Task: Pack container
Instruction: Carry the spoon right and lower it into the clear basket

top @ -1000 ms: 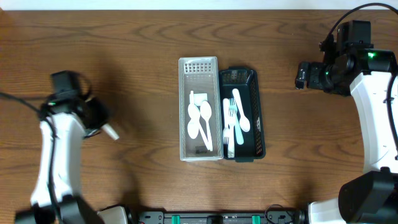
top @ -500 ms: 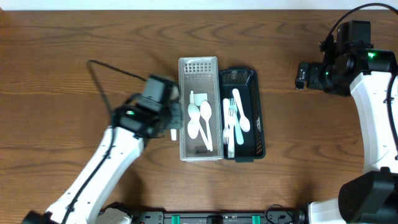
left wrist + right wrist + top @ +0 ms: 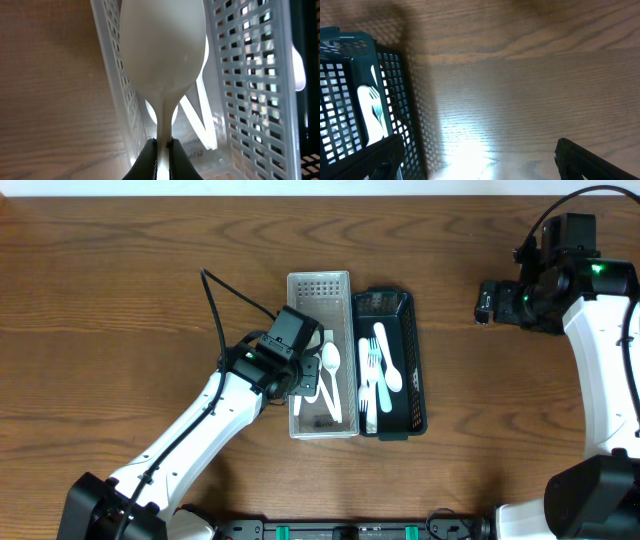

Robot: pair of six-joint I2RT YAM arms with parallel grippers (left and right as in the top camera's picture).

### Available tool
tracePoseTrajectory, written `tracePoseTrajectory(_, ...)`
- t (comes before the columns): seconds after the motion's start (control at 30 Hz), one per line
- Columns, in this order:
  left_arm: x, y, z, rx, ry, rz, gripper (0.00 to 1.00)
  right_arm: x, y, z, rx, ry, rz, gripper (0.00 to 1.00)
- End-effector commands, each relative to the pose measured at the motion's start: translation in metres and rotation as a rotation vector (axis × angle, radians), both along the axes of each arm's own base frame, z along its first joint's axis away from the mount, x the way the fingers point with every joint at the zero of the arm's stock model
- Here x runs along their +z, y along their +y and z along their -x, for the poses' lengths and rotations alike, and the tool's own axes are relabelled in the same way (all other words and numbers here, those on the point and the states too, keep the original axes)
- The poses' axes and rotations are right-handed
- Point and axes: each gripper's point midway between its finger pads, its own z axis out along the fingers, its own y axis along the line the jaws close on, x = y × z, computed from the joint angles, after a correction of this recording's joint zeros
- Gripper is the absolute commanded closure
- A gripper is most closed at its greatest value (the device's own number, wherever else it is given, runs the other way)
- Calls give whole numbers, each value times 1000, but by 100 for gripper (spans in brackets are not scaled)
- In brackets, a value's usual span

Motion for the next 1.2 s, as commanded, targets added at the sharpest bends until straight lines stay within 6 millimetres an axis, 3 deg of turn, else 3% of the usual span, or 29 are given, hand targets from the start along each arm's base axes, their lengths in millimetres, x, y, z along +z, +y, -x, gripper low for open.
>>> tracePoseTrajectory(0.0, 6, -4, -7, 43, -21, 27, 94, -3, -5, 1, -1, 13, 12, 1)
tracePoseTrajectory(0.2, 7, -8, -12, 114, -21, 64, 94, -3, -5, 1, -1, 12, 12, 1)
tracePoseTrajectory(0.5, -10, -6, -10, 119, 28, 32, 93, -4, -5, 2, -1, 15, 12, 1)
tracePoseTrajectory(0.57, -10, -6, -10, 86, 20, 21, 73, -4, -5, 2, 0, 16, 12, 1)
tracePoseTrajectory(0.6, -9, -7, -11, 67, 12, 17, 56, -4, -5, 2, 0, 16, 12, 1)
tracePoseTrajectory(0.63, -9, -7, -11, 47, 6, 11, 22, -4, -5, 2, 0, 15, 13, 1)
tracePoseTrajectory(0.67, -9, -7, -12, 30, 0, 5, 4, -4, -5, 2, 0, 15, 13, 1)
tracePoseTrajectory(0.87, 8, -12, -21, -63, -61, -5, 2, -2, -5, -4, 0, -8, 15, 1)
tracePoseTrajectory(1.03, 50, -11, -43, -80, -201, -26, 2, 0, -6, -10, 16, -35, 22, 1)
tracePoseTrajectory(1.17, 92, 6, -63, -15, -331, -68, 2, 2, -6, -14, 42, -55, 34, 1)
